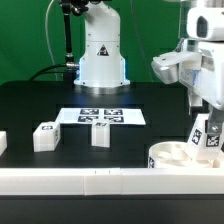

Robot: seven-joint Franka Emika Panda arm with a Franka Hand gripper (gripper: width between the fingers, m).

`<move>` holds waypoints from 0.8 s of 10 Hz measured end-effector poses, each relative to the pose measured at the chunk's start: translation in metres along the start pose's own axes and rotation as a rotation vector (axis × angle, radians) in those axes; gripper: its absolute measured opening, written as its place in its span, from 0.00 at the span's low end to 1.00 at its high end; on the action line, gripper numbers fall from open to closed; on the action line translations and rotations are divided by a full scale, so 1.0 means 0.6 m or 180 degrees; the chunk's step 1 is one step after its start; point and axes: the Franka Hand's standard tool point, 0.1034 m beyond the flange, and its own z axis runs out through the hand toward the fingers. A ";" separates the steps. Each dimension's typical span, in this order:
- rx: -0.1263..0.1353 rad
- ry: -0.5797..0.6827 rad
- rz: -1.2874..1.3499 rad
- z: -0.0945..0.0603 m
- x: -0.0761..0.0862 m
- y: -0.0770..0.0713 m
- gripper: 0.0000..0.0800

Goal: Assemble stool

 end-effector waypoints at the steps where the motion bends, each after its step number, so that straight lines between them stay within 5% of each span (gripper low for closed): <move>1: -0.0005 -0.0031 -0.0223 0.000 0.000 0.000 0.81; 4: -0.0038 -0.0053 -0.0526 0.000 0.001 0.002 0.81; 6: -0.0037 -0.0052 -0.0499 0.000 0.001 0.002 0.51; 8: -0.0022 -0.0057 -0.0488 0.000 -0.001 0.001 0.42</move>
Offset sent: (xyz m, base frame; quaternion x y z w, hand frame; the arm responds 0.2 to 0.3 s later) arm -0.0007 0.0094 0.0016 -0.0187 0.0106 -0.0517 0.9984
